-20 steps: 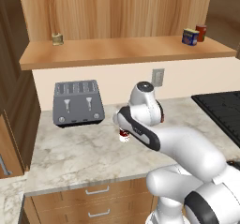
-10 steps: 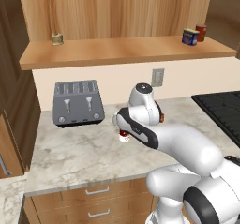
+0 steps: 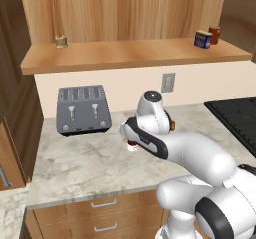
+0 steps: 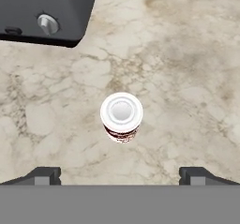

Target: Pick the cans from the counter and place them in their designated side in the cabinet.

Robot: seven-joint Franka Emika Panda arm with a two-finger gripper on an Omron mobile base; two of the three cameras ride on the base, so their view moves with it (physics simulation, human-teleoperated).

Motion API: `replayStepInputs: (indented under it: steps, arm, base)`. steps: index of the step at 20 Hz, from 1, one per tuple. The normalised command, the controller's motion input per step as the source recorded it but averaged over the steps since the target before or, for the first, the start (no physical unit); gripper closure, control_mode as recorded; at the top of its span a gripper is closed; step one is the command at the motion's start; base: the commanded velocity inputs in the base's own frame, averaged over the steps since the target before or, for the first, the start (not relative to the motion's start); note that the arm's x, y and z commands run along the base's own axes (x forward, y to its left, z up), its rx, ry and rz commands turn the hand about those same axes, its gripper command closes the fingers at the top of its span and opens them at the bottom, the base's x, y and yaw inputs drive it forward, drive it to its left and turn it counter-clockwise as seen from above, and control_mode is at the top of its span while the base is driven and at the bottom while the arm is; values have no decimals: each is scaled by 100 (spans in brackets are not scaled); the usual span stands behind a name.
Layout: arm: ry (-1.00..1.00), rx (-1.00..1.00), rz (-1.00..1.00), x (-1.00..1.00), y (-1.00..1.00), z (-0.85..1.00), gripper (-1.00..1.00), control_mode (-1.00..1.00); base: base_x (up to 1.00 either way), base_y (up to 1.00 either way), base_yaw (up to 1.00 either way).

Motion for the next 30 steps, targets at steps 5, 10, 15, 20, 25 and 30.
replayStepInputs:
  steps: [5, 10, 15, 20, 25, 30]
  arm:
    - [0, 0, 0, 2, 0, -12, -100, -100]
    - [0, 0, 0, 6, 0, -13, -100, -100]
    - [0, 0, 0, 11, 1, -14, -100, -100]
    - [0, 0, 0, 15, 3, -13, -100, -100]
    - [0, 0, 0, 18, 3, -11, -100, -100]
    - [0, 0, 0, 18, 3, -11, -100, -100]
  base:
    - [0, 0, 0]
    - [0, 0, 0]
    - [0, 0, 0]
    - [0, 0, 0]
    - [0, 0, 0]
    - [0, 0, 0]
